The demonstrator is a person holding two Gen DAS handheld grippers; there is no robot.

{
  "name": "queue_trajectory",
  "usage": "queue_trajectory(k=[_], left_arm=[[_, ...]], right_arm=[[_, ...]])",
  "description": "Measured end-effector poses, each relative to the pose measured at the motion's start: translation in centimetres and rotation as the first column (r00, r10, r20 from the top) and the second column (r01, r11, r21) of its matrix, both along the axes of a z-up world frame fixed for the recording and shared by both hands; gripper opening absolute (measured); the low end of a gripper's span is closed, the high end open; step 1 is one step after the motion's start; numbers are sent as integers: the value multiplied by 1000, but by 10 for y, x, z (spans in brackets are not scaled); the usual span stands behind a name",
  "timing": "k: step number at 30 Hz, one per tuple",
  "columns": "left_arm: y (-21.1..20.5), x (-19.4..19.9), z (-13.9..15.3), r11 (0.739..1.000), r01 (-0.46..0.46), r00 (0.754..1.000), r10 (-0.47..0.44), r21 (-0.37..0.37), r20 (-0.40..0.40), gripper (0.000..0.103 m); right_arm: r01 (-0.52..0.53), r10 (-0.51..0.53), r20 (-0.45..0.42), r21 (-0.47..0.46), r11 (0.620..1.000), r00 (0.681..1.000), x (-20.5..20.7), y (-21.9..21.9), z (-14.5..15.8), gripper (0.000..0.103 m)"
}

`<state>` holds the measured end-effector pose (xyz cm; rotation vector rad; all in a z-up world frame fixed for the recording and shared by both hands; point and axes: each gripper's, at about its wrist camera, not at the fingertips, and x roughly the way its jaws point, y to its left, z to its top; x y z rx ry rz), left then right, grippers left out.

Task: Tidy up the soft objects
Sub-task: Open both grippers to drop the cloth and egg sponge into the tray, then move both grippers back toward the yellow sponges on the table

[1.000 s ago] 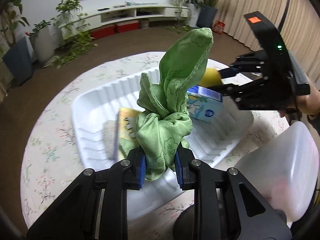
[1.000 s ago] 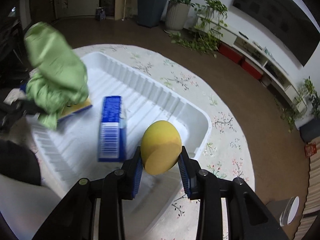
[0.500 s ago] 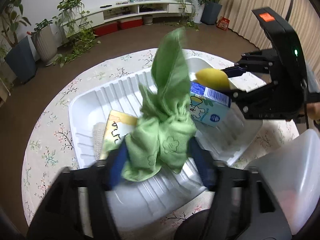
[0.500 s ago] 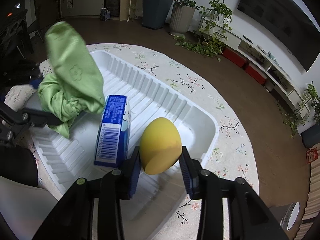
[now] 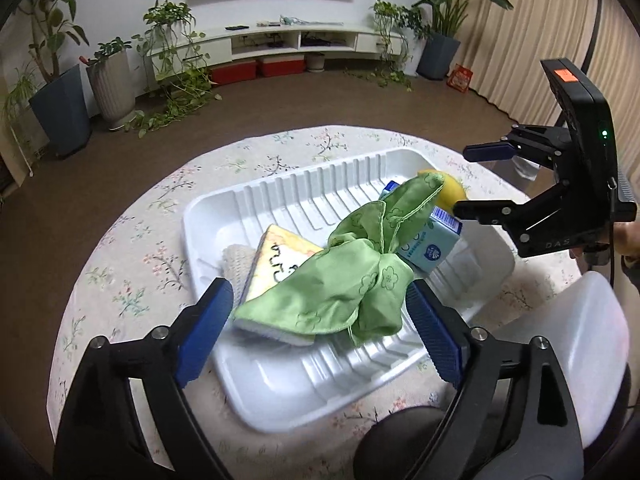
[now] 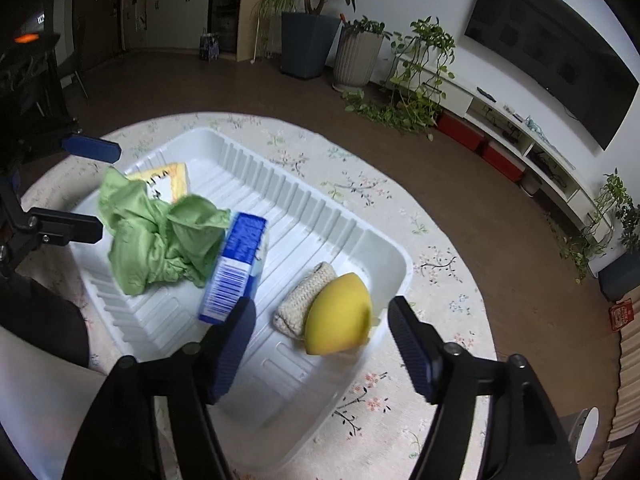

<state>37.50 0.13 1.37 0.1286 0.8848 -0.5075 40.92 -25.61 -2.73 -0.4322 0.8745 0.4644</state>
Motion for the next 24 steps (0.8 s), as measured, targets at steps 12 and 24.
queue_trajectory(k=[12,24], left_arm=[[30,-49,23,994,-91,995,94,-68,44,90],[81,-111,17,961,-244,966,252,-127,48,103]], right_arm=[[58,-61,44,66,996,997,-45,-39,26,79],[181,-185,6,165,969,983,-109,-92,29,93]])
